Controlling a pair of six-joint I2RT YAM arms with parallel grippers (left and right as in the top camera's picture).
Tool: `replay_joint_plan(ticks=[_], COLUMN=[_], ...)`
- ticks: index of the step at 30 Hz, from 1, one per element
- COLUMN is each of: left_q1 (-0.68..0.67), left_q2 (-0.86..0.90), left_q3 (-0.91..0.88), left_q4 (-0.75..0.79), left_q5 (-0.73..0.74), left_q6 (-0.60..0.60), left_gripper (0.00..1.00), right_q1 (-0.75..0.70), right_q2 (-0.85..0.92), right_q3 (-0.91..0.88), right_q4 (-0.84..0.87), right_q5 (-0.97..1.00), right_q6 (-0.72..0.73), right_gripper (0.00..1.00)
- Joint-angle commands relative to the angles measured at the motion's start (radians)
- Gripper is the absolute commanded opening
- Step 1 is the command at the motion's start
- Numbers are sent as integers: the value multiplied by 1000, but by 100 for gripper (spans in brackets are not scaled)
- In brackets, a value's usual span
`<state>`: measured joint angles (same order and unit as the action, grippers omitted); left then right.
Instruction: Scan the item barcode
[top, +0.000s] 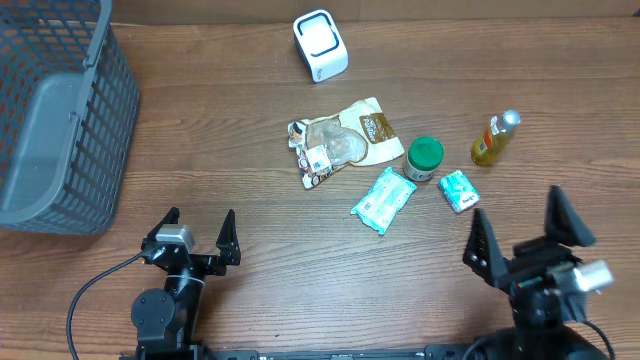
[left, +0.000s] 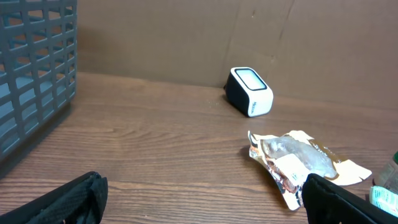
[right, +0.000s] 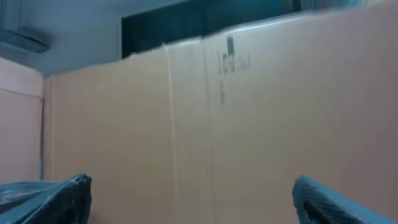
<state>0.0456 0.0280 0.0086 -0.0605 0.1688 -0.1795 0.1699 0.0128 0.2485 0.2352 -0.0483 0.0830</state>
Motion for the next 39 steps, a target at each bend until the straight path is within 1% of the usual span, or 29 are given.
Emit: replay_joint_plan(ticks=[1,7,12,20,28,39], left_q1=[-8,-8,-8,-8,-8,-8], left_q2=[-10,-10,-10,-10,-10,-10], left_q3=[-4,-4,-4,-4,-4,-4], left_q4=[-2,-2,-2,-2,-2,-2], left_q5=[5,4,4,4,4,5], left_q6=[19,19,19,19,19,19], left_gripper=[100,99,100,100,100,99], right_q1=[-7,-20,-22,-22,-23,-21], right_q2=[-9,-9,-9,-9,-10,-10], right_q3=[-76,-178,-243,-241,-240,-240], right_q4=[31,39,-12,-325,-320,-319], right_q5=[-6,-6,-5,15,24,27], right_q6=[46,48,47,40,-138,-143], right_gripper=[100,100,100,100,100,100])
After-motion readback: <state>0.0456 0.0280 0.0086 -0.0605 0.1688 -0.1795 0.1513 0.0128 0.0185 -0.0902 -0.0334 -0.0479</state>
